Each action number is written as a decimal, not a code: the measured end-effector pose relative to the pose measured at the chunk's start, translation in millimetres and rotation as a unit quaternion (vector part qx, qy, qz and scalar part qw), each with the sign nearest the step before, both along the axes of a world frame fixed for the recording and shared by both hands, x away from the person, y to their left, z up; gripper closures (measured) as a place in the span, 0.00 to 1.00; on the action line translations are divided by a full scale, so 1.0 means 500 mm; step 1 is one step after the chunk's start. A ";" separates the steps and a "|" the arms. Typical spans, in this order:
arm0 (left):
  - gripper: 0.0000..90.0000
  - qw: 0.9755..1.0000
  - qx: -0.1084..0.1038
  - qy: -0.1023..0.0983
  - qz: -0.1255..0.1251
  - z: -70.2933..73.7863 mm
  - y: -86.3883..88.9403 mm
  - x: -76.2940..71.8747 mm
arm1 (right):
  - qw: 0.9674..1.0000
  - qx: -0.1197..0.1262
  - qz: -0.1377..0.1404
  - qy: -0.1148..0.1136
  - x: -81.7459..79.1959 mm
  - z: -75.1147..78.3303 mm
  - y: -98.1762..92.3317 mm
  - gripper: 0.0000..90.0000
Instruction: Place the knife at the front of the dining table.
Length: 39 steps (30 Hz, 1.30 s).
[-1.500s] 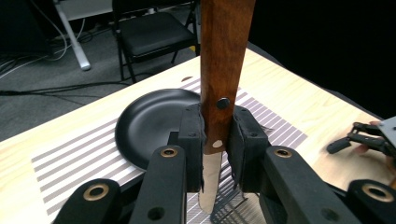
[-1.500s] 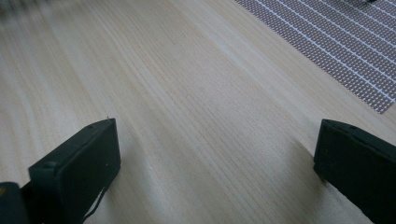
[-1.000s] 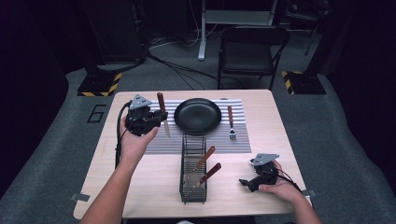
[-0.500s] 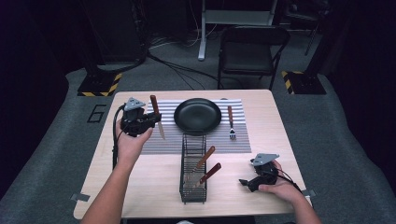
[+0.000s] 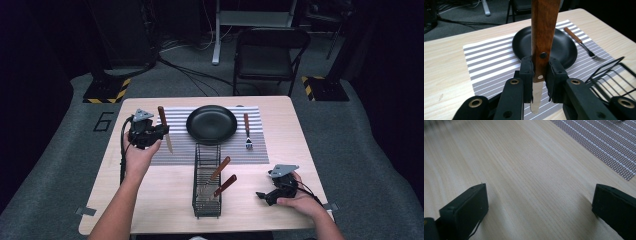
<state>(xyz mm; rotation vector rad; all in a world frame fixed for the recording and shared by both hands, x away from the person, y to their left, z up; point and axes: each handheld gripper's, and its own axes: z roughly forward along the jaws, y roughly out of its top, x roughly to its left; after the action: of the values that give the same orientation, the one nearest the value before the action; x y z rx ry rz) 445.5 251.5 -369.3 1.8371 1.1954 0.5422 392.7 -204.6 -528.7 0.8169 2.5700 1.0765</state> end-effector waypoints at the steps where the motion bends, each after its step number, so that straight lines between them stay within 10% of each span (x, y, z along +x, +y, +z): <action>1: 0.85 1.000 -0.001 0.002 0.002 -0.004 0.001 0.001 | 1.000 -0.001 -0.001 0.000 0.000 0.000 0.000 0.00; 39: 0.85 0.998 0.006 0.039 0.039 -0.096 0.007 0.071 | 1.000 -0.003 0.003 -0.001 0.001 0.000 -0.001 0.00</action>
<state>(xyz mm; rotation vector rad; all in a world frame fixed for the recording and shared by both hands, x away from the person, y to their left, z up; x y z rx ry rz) 480.9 255.1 -417.5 1.8428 1.3238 0.5269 393.1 -205.2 -528.6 0.8057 2.5749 1.0704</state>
